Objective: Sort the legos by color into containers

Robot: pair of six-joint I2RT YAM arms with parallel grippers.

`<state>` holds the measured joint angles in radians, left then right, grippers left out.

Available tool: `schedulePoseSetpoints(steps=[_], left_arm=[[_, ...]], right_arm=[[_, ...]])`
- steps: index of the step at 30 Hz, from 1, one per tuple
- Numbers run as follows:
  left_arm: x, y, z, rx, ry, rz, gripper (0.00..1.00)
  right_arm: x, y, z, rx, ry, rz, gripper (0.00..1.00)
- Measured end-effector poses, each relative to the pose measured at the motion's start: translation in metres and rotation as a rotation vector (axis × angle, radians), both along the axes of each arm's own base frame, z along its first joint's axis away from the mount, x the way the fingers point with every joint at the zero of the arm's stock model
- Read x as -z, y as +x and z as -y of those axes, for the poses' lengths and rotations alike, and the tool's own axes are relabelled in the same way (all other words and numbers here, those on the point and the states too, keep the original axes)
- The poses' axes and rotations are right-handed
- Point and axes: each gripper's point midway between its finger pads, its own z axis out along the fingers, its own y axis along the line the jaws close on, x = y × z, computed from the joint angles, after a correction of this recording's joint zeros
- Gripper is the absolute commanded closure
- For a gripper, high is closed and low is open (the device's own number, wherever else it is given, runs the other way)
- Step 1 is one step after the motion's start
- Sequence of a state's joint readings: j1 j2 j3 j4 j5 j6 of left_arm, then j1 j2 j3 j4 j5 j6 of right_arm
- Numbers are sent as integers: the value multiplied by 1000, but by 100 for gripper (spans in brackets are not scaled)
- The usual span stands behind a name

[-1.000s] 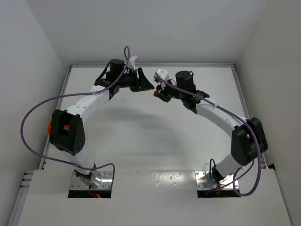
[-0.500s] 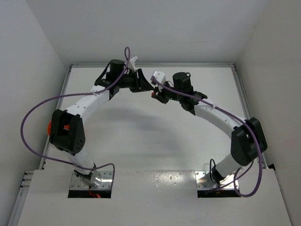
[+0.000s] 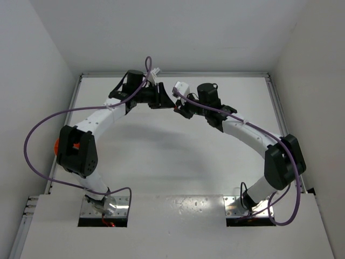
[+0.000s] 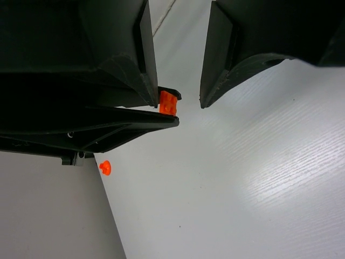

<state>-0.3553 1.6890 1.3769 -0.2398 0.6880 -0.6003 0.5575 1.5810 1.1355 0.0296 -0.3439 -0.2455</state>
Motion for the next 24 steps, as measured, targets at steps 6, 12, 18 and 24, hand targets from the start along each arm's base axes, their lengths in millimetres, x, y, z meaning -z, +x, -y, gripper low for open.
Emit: schedulePoseSetpoints(steps=[6, 12, 18, 24], left_arm=[[2, -1, 2, 15, 0, 0, 58], [11, -2, 6, 34, 5, -14, 64], [12, -3, 8, 47, 7, -6, 75], [11, -5, 11, 72, 8, 17, 93]], right_arm=[[0, -1, -1, -8, 3, -2, 100], [6, -3, -1, -8, -10, -21, 100], [11, -2, -2, -8, -14, -29, 100], [13, -3, -2, -1, -17, -36, 100]])
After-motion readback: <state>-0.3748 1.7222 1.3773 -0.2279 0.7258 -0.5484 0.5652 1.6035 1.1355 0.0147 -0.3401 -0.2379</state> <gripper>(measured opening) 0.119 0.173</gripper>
